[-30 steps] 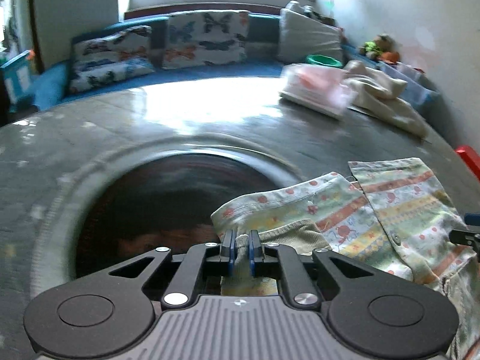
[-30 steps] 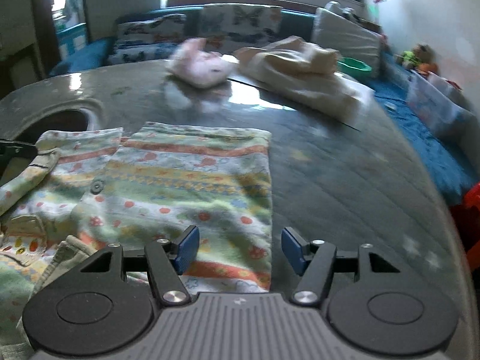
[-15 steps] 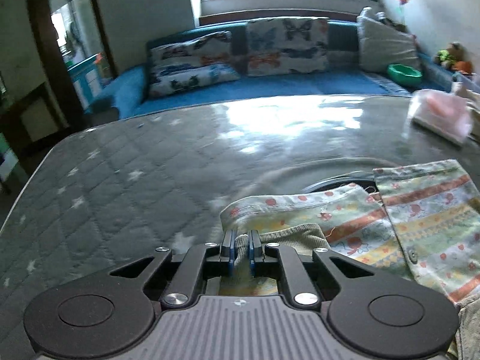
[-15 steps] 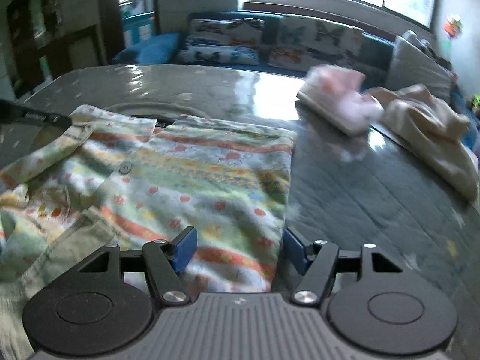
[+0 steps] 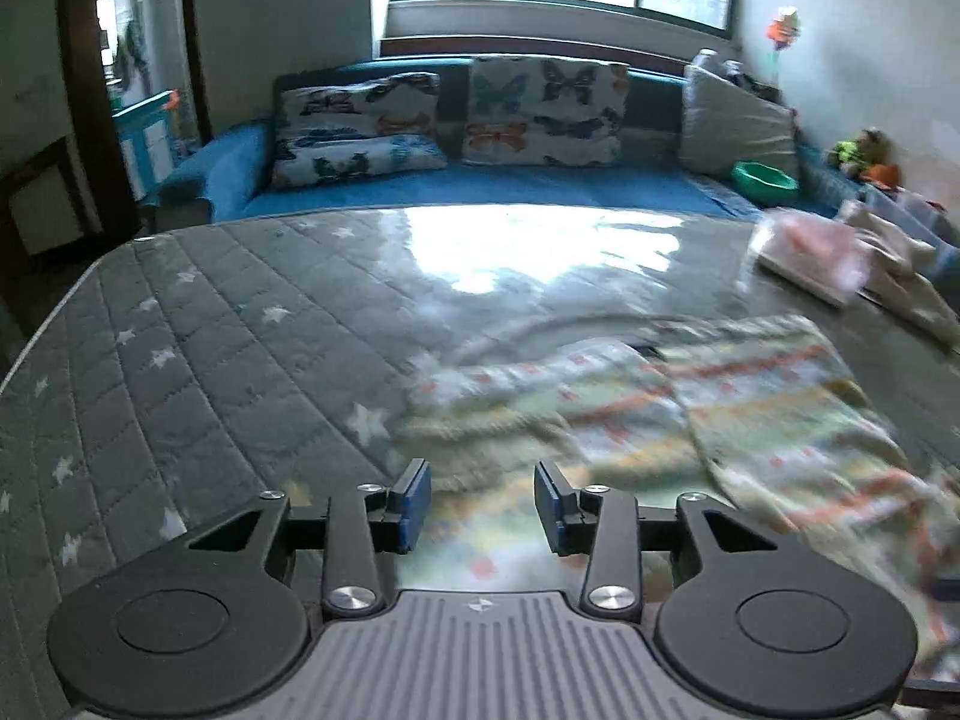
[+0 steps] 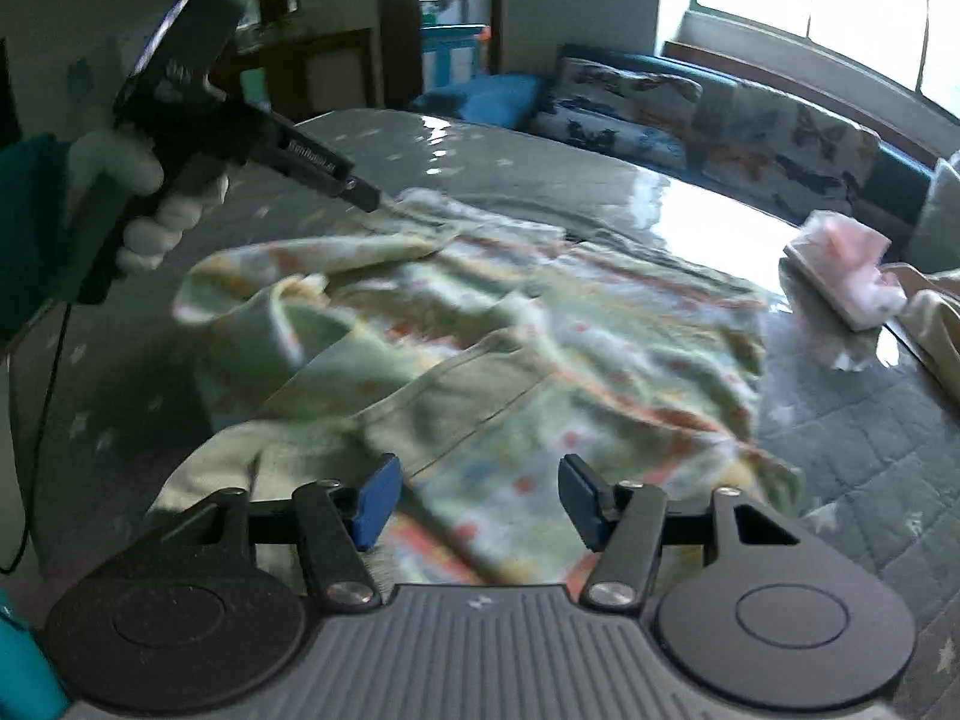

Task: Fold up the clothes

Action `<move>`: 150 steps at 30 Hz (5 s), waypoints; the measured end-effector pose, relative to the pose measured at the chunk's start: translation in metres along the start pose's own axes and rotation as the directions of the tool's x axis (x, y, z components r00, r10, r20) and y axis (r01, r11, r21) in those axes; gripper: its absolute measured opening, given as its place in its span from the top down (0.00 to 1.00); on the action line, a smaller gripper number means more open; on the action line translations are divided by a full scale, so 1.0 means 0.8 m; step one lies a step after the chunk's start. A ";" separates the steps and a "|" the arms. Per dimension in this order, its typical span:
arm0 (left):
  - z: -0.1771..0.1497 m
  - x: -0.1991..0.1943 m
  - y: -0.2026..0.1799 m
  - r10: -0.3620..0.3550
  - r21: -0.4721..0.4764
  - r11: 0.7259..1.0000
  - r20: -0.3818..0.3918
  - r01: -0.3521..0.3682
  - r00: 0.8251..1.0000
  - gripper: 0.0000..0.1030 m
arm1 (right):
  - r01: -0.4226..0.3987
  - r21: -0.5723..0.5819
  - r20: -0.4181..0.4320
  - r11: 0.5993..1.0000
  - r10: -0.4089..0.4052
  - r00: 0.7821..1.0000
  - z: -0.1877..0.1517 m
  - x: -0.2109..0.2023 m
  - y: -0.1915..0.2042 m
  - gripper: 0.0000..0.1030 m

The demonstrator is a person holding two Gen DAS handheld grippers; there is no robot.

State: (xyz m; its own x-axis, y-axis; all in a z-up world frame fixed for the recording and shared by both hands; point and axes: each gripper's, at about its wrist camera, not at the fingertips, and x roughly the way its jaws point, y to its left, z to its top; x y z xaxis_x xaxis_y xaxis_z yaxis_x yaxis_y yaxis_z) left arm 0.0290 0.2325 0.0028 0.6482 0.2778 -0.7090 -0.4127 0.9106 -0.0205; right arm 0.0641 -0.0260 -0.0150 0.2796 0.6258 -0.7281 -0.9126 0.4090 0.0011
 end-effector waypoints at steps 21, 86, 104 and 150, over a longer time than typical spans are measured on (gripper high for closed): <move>-0.089 -0.043 -0.060 -0.144 0.141 0.979 -0.041 0.148 0.989 0.53 | 0.232 0.193 0.175 0.953 -0.266 0.948 -0.023 -0.088 -0.047 0.96; -0.074 -0.093 -0.085 -0.334 0.243 0.910 -0.045 0.335 0.941 0.44 | 0.476 0.445 -0.074 0.759 -0.499 0.864 -0.115 -0.061 -0.208 0.52; 0.007 0.075 0.059 0.033 -0.019 0.999 -0.075 -0.034 0.997 0.44 | 0.119 0.191 0.097 0.974 -0.139 0.985 -0.048 -0.068 -0.062 0.40; -0.139 -0.132 0.227 0.377 -0.477 0.823 0.052 -0.309 0.925 0.91 | -0.307 -0.182 -0.117 0.934 0.289 0.950 -0.034 -0.052 0.097 0.78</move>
State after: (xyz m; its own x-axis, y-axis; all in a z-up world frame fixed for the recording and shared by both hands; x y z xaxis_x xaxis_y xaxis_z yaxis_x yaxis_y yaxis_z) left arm -0.1853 0.3349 -0.0043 0.4768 0.6163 -0.6267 -0.8450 0.5177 -0.1337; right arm -0.0266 -0.0384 -0.0037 -0.0336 0.6348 -0.7719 -0.9926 0.0691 0.1000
